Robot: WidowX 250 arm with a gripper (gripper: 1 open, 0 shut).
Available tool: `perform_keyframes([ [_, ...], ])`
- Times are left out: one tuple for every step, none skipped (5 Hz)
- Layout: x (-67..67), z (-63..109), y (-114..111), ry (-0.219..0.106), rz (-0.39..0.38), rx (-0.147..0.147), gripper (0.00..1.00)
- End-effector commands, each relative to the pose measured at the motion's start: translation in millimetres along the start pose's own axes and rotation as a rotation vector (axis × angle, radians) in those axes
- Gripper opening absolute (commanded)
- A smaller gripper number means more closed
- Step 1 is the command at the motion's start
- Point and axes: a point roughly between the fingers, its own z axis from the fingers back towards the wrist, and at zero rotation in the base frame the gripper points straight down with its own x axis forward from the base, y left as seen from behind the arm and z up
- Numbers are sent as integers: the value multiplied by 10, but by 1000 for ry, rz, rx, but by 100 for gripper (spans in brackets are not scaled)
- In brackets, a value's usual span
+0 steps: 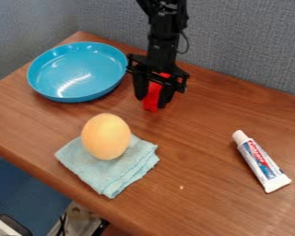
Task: Put the red object on the blue plate
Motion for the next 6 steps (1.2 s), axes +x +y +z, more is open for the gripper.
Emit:
perform_keyframes([
  [61,156,88,-51,15,7,0],
  [49,205,90,-53,11,1,0],
  [34,277,92,-57,6,-7,0],
  [19,353,91,-64,1,-16,0],
  [6,438,91,-72,-4,-24,0],
  [-6,516,87,-81,-10,-32,0],
])
